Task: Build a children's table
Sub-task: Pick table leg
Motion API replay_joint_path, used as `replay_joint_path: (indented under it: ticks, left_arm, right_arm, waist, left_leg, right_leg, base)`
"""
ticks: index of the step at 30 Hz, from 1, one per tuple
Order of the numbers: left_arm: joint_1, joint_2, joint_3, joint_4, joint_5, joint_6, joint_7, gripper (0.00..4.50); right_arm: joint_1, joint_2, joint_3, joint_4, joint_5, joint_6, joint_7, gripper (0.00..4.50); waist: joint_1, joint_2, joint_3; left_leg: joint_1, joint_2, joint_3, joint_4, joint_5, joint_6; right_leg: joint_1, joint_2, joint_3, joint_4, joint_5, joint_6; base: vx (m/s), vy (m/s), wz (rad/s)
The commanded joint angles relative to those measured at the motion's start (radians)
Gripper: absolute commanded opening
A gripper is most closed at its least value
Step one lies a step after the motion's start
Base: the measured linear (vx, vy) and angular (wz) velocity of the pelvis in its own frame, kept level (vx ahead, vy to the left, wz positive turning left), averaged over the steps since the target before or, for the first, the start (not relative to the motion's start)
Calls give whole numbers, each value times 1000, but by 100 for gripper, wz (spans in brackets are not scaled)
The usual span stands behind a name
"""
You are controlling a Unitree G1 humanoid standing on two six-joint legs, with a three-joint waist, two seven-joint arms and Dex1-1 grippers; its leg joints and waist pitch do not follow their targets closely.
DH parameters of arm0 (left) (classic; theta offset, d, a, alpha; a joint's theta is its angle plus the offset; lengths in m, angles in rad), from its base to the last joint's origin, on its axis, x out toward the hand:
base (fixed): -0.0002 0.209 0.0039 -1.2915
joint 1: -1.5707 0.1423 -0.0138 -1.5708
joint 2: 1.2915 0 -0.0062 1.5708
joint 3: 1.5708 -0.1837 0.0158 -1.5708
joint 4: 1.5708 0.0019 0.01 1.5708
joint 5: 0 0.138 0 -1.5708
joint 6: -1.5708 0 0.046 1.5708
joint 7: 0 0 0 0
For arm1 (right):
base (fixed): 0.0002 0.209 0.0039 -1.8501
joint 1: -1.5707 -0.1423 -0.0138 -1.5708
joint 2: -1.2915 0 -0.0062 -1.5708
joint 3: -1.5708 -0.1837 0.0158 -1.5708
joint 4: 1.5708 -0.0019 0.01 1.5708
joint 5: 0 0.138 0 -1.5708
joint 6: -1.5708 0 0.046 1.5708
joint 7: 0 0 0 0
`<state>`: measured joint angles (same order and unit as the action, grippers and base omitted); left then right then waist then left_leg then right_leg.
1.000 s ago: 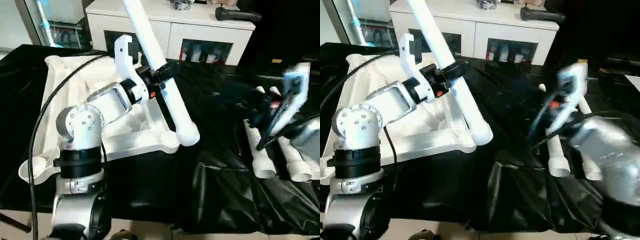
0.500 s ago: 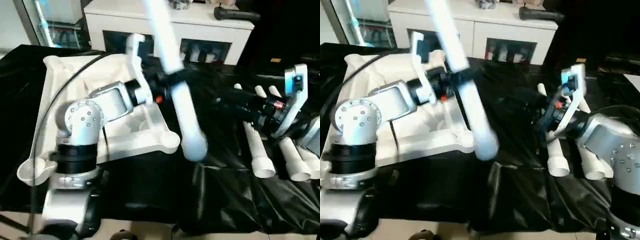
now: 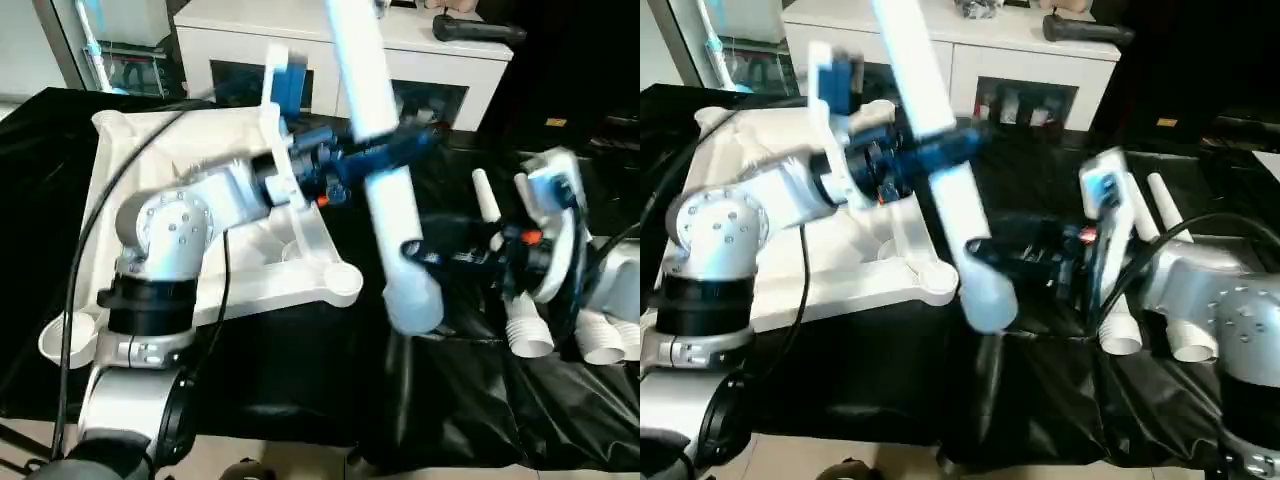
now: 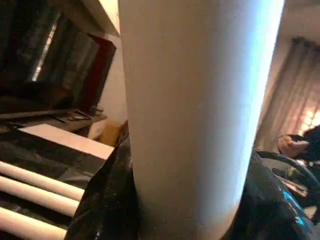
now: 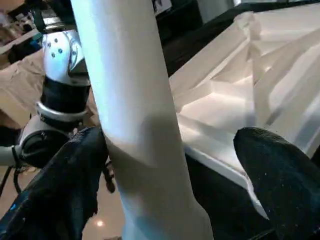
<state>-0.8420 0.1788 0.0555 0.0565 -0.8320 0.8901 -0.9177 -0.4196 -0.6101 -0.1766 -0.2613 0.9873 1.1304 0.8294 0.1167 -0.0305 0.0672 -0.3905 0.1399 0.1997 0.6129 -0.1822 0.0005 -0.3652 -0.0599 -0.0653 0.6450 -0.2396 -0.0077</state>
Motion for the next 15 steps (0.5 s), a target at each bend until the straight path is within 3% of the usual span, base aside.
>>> replay_joint_path:
  ticks: [1,14,15]
  left_arm:
    - [-10,-1,-47,-8,-2,-5,-43,184]
    - [-12,23,-172,2,64,-42,-166,184]
    - [-12,25,-179,1,67,-44,-170,184]
  right_arm:
    - [7,-12,25,-21,9,9,15,441]
    - [14,-54,133,-56,-49,-33,97,441]
    - [17,-58,143,-59,-54,-35,103,412]
  waist:
    - [3,-11,-70]
    - [2,-14,-70]
    - [2,-12,-71]
  left_leg:
    - [29,103,-47,-66,-70,3]
    - [28,105,-47,-66,-71,3]
    - [29,106,-48,-66,-71,2]
  right_leg:
    - [37,-123,64,-81,-56,-239]
    - [37,-122,65,-80,-69,-225]
    - [36,-122,65,-79,-66,-227]
  base:
    - [0,0,0]
    - [0,0,0]
    - [0,0,0]
